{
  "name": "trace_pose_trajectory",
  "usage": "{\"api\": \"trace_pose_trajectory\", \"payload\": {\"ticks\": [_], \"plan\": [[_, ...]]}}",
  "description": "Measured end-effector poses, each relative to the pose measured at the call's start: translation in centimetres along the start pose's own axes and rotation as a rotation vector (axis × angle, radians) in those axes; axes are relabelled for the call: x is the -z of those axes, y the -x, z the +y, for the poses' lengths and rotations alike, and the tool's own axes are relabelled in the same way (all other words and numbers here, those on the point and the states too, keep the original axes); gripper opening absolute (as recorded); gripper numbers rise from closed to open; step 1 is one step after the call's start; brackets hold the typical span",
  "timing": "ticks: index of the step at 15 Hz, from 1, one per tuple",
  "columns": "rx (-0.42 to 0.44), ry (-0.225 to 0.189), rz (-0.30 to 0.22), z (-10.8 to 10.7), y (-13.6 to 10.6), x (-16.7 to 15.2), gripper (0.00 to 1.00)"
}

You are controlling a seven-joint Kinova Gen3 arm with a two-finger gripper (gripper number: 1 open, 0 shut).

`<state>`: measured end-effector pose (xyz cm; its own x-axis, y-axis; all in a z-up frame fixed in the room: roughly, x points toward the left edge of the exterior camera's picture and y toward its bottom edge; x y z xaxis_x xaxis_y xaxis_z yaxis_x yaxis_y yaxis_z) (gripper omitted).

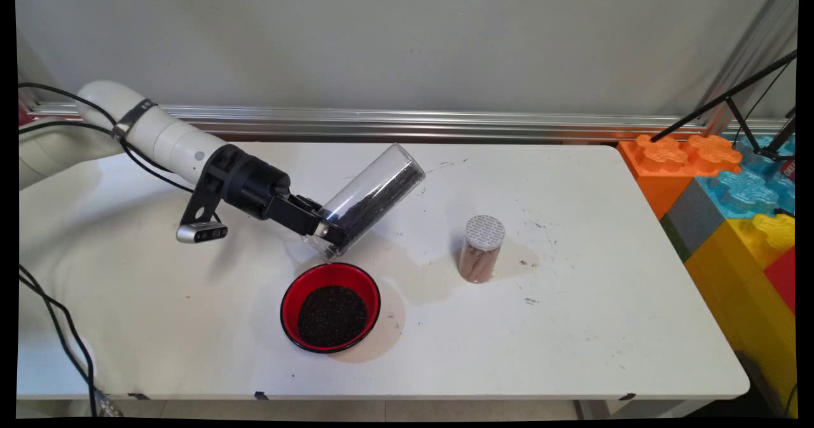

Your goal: Pour the black seasoning powder in the red bowl

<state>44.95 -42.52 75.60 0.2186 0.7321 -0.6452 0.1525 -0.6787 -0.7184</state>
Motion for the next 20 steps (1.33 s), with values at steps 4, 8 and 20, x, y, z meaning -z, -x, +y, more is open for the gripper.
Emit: {"api": "trace_pose_trajectory", "payload": {"ticks": [4,8,20], "plan": [[-0.009,-0.001,0.001,0.03,0.03,0.03,0.0],[-0.02,-0.003,0.003,0.05,0.05,0.03,0.0],[-0.048,-0.008,0.005,0.01,0.03,-0.01,0.0]]}}
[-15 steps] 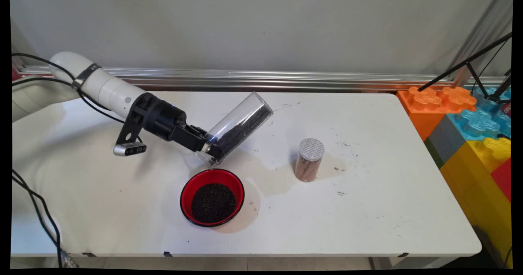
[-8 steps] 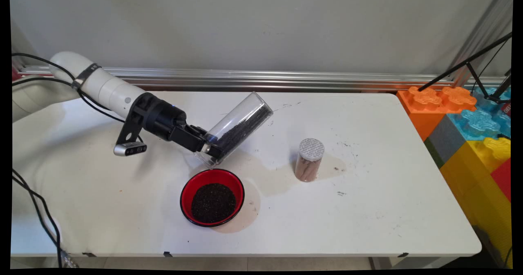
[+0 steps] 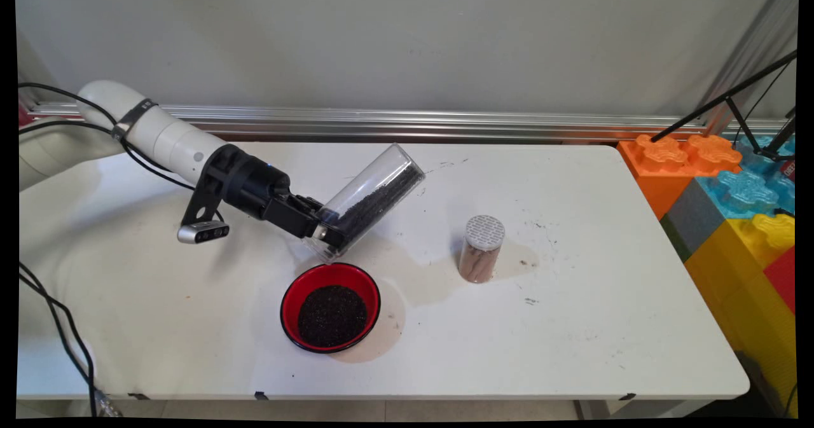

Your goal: Pour the black seasoning powder in the red bowl

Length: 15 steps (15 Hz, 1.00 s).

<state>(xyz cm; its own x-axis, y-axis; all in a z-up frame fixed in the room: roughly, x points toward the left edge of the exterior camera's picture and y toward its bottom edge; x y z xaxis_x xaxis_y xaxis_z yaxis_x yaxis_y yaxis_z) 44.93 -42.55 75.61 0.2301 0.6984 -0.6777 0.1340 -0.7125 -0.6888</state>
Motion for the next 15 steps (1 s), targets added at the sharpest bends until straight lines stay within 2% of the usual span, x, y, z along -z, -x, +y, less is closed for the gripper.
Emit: {"api": "trace_pose_trajectory", "payload": {"ticks": [15], "plan": [[-0.031,-0.004,0.006,-0.2,-0.17,-0.11,0.0]]}}
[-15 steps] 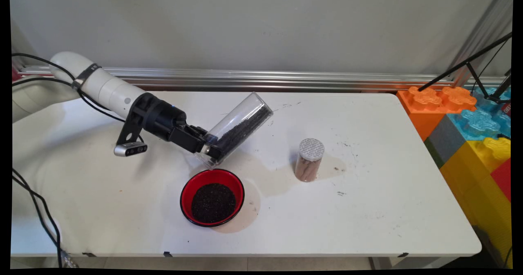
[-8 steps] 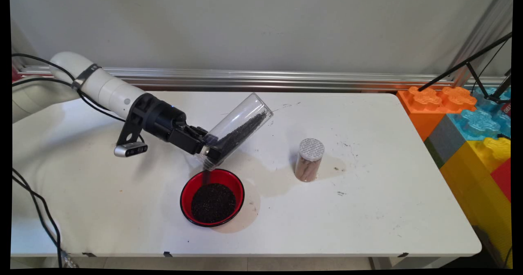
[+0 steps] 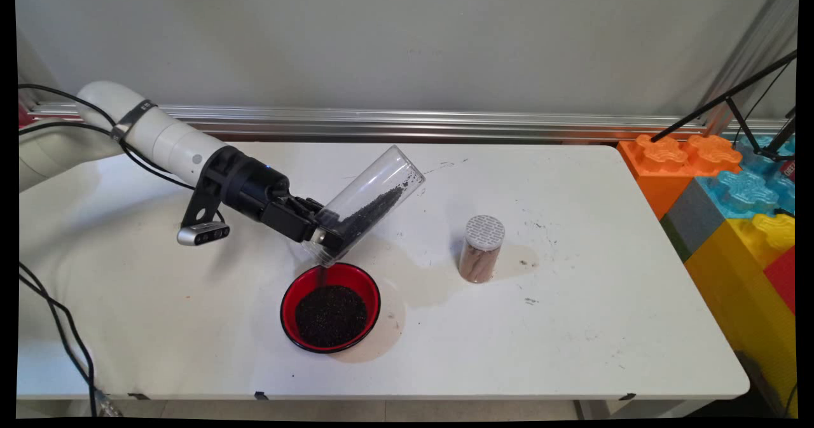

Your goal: Pour the black seasoning powder in the red bowl

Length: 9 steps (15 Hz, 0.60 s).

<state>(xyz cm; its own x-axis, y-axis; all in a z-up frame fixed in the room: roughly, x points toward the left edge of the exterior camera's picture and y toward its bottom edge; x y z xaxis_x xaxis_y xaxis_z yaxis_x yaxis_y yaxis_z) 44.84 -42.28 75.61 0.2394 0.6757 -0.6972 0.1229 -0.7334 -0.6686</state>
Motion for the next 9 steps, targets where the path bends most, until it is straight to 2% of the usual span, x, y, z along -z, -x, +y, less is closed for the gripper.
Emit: {"api": "trace_pose_trajectory", "payload": {"ticks": [9], "plan": [[-0.015,-0.001,0.002,-0.04,-0.04,-0.04,0.0]]}}
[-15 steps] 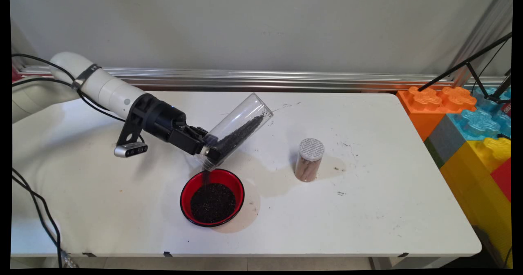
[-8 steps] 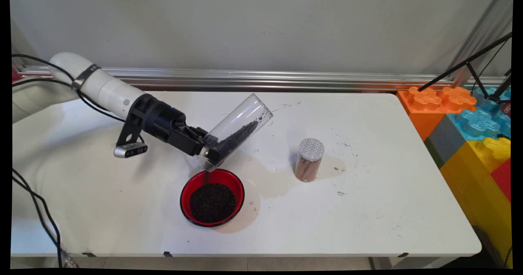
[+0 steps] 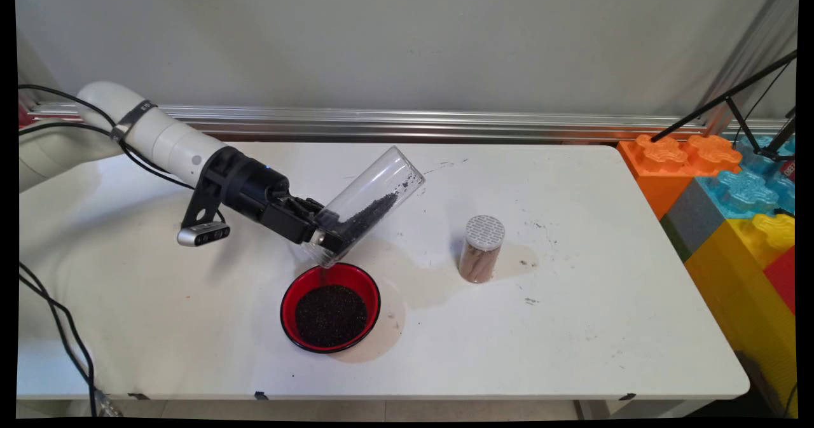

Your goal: Pour the black seasoning powder in the red bowl

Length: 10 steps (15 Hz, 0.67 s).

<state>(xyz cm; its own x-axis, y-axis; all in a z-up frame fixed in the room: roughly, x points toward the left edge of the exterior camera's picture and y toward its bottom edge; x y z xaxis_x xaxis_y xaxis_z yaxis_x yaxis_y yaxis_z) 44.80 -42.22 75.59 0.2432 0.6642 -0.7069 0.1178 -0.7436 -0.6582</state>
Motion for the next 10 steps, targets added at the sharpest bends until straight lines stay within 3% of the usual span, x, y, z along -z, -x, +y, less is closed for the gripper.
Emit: {"api": "trace_pose_trajectory", "payload": {"ticks": [10], "plan": [[-0.044,-0.007,0.001,0.03,0.09,-0.07,0.0]]}}
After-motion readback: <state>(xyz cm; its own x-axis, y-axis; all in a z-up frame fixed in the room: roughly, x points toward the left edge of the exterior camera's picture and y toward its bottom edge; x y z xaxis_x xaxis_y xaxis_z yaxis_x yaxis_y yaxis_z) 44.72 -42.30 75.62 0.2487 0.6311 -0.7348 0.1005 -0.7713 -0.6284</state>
